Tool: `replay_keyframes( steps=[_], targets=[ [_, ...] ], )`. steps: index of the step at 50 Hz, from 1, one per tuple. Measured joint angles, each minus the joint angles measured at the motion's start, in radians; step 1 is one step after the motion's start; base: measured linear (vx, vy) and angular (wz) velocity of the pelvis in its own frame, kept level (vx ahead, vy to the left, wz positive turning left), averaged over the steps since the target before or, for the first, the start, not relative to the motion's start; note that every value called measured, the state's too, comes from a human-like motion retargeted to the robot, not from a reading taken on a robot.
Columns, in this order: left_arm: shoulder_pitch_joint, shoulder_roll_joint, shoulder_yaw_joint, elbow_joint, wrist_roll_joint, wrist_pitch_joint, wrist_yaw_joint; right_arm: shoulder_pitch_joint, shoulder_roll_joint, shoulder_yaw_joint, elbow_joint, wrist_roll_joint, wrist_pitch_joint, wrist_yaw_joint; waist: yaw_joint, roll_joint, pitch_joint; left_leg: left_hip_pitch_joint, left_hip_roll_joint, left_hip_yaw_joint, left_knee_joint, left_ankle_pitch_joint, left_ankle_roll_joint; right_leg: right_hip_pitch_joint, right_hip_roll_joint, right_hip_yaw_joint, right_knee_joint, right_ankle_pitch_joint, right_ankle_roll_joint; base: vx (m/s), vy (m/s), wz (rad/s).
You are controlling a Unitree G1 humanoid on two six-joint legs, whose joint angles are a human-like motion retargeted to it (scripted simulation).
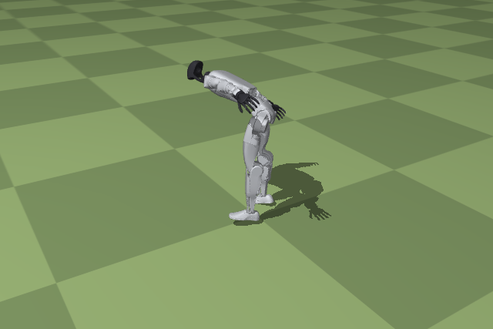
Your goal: In place motions
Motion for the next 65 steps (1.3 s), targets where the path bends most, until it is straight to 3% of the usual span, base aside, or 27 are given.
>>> replay_keyframes(
  steps=[5, 15, 20, 26, 32, 37, 48, 55, 65],
  targets=[
    [-0.033, -0.006, -0.012, 0.094, -0.046, 0.004, -0.009, -0.012, -0.099, -0.045, -0.037, -0.003, 0.029, 0.049, 0.220, 0.143, 0.000, -0.030, -0.037, -0.073, -0.008, 0.027, 0.013, 0.044, -0.044, -0.128, 0.006, -0.032, 0.015, 0.21, -0.44, 1.40],
    [-0.104, -0.110, 0.068, 0.161, -0.105, 0.012, 0.016, -0.287, -0.303, 0.051, -0.043, 0.121, 0.031, 0.058, 0.535, 0.277, 0.000, -0.203, -0.104, -0.169, -0.045, 0.105, 0.011, -0.044, -0.099, -0.311, 0.043, -0.071, 0.017, 0.32, -0.43, 1.08],
    [-0.197, -0.160, -0.006, 0.168, -0.204, -0.010, 0.044, -0.410, -0.418, 0.084, -0.095, 0.131, 0.045, 0.076, 0.742, 0.321, 0.000, -0.340, -0.112, -0.214, -0.060, 0.138, 0.023, -0.156, -0.089, -0.357, 0.082, -0.099, 0.015, 0.35, -0.60, 0.49],
    [-0.271, -0.184, -0.130, 0.188, -0.157, -0.050, 0.158, -0.474, -0.582, 0.110, -0.128, 0.152, 0.071, 0.063, 0.967, 0.336, 0.000, -0.485, -0.129, -0.236, -0.071, 0.166, 0.033, -0.313, -0.109, -0.357, 0.186, -0.167, -0.002, 0.37, -0.46, 0.57],
    [-0.284, -0.172, -0.042, 0.278, -0.356, -0.101, 0.162, -0.499, -0.601, 0.062, -0.156, 0.178, 0.078, 0.083, 1.068, 0.336, 0.000, -0.563, -0.137, -0.253, -0.071, 0.184, 0.032, -0.401, -0.110, -0.305, 0.253, -0.203, -0.002, 0.20, -0.18, 0.55],
    [-0.276, -0.159, -0.031, 0.304, -0.473, -0.186, 0.229, -0.500, -0.563, 0.068, -0.165, 0.183, 0.080, 0.113, 1.068, 0.336, 0.000, -0.557, -0.136, -0.265, -0.067, 0.183, 0.032, -0.381, -0.111, -0.334, 0.239, -0.195, 0.014, 0.03, -0.08, 0.00],
    [-0.353, -0.199, -0.137, 0.229, -0.402, -0.187, 0.237, -0.371, -0.514, 0.083, -0.125, 0.153, 0.046, 0.121, 0.915, 0.319, 0.000, -0.424, -0.129, -0.261, -0.061, 0.152, 0.035, -0.248, -0.102, -0.341, 0.156, -0.145, 0.029, -0.22, 0.00, -0.33],
    [-0.384, -0.173, -0.210, 0.159, -0.304, -0.148, 0.226, -0.148, -0.320, -0.033, -0.106, 0.148, 0.016, 0.105, 0.726, 0.193, 0.000, -0.311, -0.114, -0.225, -0.060, 0.125, 0.034, -0.157, -0.094, -0.307, 0.068, -0.069, 0.056, -0.33, 0.13, -0.56],
    [-0.493, -0.076, -0.244, 0.075, -0.152, -0.044, 0.141, 0.193, 0.112, -0.215, -0.079, 0.183, -0.003, 0.090, 0.469, -0.047, 0.000, -0.054, -0.085, -0.150, -0.043, 0.074, 0.015, 0.038, -0.080, -0.197, 0.015, -0.029, 0.079, -0.32, 0.19, -0.70]
  ],
)
